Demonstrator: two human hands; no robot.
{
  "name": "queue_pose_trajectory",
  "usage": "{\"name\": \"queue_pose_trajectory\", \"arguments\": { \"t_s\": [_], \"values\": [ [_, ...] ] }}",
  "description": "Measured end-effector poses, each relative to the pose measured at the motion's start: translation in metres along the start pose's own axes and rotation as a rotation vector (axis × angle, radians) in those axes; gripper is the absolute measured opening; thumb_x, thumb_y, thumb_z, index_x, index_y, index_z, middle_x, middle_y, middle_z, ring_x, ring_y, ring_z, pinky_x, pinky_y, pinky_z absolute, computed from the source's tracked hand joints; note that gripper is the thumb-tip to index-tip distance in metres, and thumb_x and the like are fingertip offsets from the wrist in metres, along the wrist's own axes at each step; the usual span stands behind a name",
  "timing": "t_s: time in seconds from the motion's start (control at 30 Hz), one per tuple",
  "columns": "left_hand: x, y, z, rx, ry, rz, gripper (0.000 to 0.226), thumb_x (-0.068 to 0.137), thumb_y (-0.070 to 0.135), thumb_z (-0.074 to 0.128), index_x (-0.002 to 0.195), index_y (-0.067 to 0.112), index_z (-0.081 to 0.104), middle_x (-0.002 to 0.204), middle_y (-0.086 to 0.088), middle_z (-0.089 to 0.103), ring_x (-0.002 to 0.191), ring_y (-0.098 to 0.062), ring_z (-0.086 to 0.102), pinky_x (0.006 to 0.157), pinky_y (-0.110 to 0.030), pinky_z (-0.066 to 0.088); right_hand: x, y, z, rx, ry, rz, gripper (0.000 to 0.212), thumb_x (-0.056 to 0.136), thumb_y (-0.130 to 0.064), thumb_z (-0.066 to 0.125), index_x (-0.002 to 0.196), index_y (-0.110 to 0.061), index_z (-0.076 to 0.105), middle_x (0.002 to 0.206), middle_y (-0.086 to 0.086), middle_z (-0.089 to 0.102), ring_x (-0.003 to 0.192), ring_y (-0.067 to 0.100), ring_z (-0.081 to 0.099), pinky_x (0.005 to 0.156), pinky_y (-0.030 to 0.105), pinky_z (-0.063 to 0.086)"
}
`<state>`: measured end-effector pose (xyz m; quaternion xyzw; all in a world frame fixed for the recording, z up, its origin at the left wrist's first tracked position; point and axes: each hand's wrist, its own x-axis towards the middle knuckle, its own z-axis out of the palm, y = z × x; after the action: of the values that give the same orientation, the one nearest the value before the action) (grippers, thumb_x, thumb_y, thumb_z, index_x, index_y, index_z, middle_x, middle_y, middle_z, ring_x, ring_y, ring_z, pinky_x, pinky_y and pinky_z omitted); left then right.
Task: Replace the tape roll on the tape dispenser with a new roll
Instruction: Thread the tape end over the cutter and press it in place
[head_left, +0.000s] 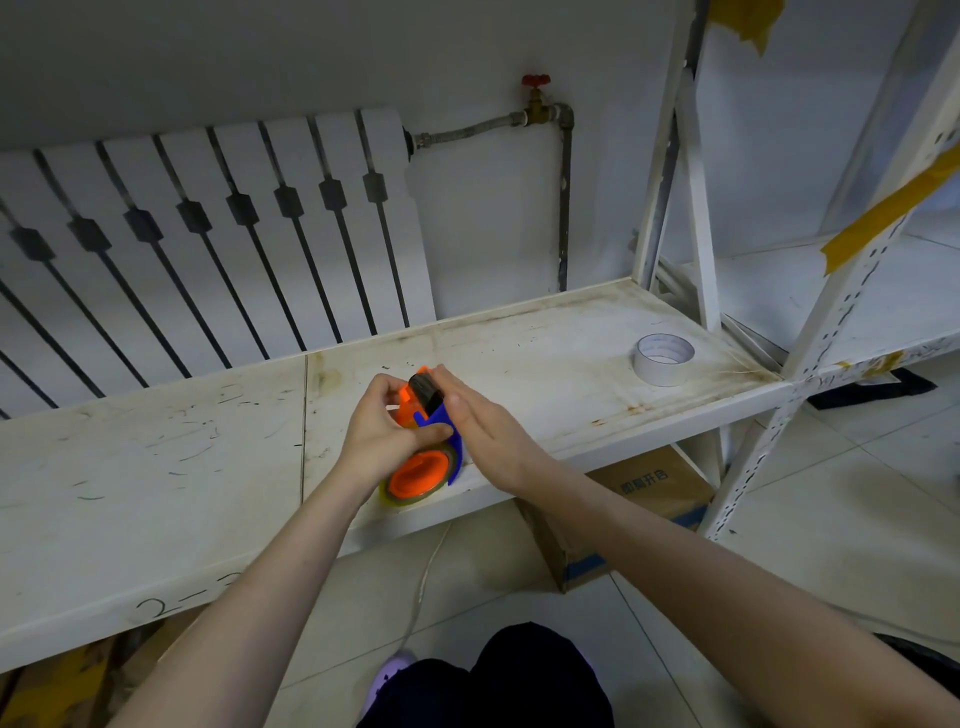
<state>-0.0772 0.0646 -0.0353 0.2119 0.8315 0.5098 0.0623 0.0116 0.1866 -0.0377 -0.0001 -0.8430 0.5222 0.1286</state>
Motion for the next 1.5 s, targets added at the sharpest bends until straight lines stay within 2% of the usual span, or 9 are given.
{"name": "queue_pose_trajectory", "arguments": {
  "t_s": [0.1,0.2,0.3,0.43,0.63,0.83,1.03,1.33,1.5],
  "values": [
    [-0.003,0.004,0.003,0.051,0.011,-0.008,0.060,0.057,0.026,0.088,0.102,0.014,0.050,0.101,-0.002,0.061,0.090,-0.019,0.057,0.075,-0.034,0.049,-0.011,0.007,-0.003,-0.088,0.037,-0.047,0.045,0.102,-0.030,0.025,0.147,-0.021,0.027,0.154,0.001,0.032,0.143,0.012,0.025,0.117,0.029,0.022],
    [-0.008,0.009,0.005,0.096,0.053,-0.020,0.059,0.057,0.027,0.087,0.100,0.017,0.049,0.097,0.002,0.058,0.088,-0.018,0.055,0.067,-0.028,0.046,-0.020,0.005,-0.013,-0.011,0.128,-0.010,0.042,0.103,-0.027,0.025,0.131,-0.014,0.053,0.131,0.004,0.059,0.122,0.010,0.051,0.094,0.009,0.036],
    [-0.013,0.018,0.004,0.104,0.134,-0.066,0.059,0.057,0.030,0.087,0.101,0.016,0.049,0.091,0.005,0.054,0.083,-0.016,0.052,0.062,-0.025,0.044,-0.021,0.002,-0.022,0.009,0.252,0.114,0.047,0.102,-0.031,0.025,0.107,-0.012,0.067,0.110,0.002,0.069,0.104,0.008,0.059,0.088,0.015,0.039],
    [-0.021,0.029,-0.003,-0.095,0.283,-0.217,0.057,0.056,0.029,0.088,0.094,0.015,0.047,0.082,0.005,0.054,0.077,-0.017,0.053,0.066,-0.031,0.044,-0.028,0.008,-0.024,-0.018,0.194,0.203,0.038,0.094,-0.035,0.051,0.126,-0.014,0.051,0.127,0.001,0.058,0.117,0.015,0.055,0.085,0.016,0.044],
    [-0.031,0.053,-0.011,-0.607,0.277,-0.515,0.056,0.064,0.023,0.084,0.107,0.014,0.049,0.106,-0.010,0.064,0.089,-0.025,0.061,0.071,-0.036,0.051,-0.044,0.006,-0.007,-0.169,-0.104,0.062,0.118,0.060,-0.047,0.083,0.147,-0.028,0.005,0.154,-0.002,0.016,0.140,0.017,0.025,0.109,0.041,0.039],
    [-0.039,0.068,-0.011,-0.699,0.106,-0.662,0.066,0.065,0.038,0.082,0.123,0.020,0.055,0.109,-0.005,0.068,0.082,-0.019,0.062,0.056,-0.032,0.042,-0.048,0.007,-0.003,-0.227,0.131,-0.010,0.116,0.056,-0.054,0.082,0.145,-0.031,0.010,0.146,-0.007,0.029,0.131,0.012,0.037,0.099,0.039,0.048],
    [-0.033,0.063,-0.003,-0.661,-0.005,-0.644,0.063,0.070,0.059,0.069,0.111,0.015,0.053,0.107,-0.006,0.061,0.101,-0.023,0.062,0.086,-0.039,0.047,-0.047,0.023,-0.027,0.062,0.209,0.134,0.115,0.055,-0.040,0.087,0.144,-0.033,0.014,0.141,-0.004,0.038,0.125,0.017,0.045,0.097,0.044,0.050],
    [-0.011,0.058,0.018,-0.543,-0.133,-0.656,0.014,0.083,0.025,0.061,0.086,0.015,0.052,0.082,-0.002,0.056,0.083,-0.020,0.061,0.069,-0.031,0.041,-0.014,0.085,-0.095,-0.212,0.574,0.439,0.118,0.051,-0.047,0.084,0.146,-0.021,0.019,0.143,0.004,0.039,0.131,0.028,0.038,0.101,0.046,0.043],
    [0.006,0.058,0.022,-0.423,-0.039,-0.525,0.017,0.085,0.018,0.060,0.101,0.013,0.058,0.090,-0.003,0.058,0.086,-0.021,0.061,0.074,-0.032,0.041,0.008,0.109,-0.121,-0.423,0.619,0.528,0.116,0.052,-0.045,0.085,0.144,-0.019,0.020,0.143,0.008,0.039,0.131,0.030,0.035,0.099,0.047,0.042]
  ]
}}
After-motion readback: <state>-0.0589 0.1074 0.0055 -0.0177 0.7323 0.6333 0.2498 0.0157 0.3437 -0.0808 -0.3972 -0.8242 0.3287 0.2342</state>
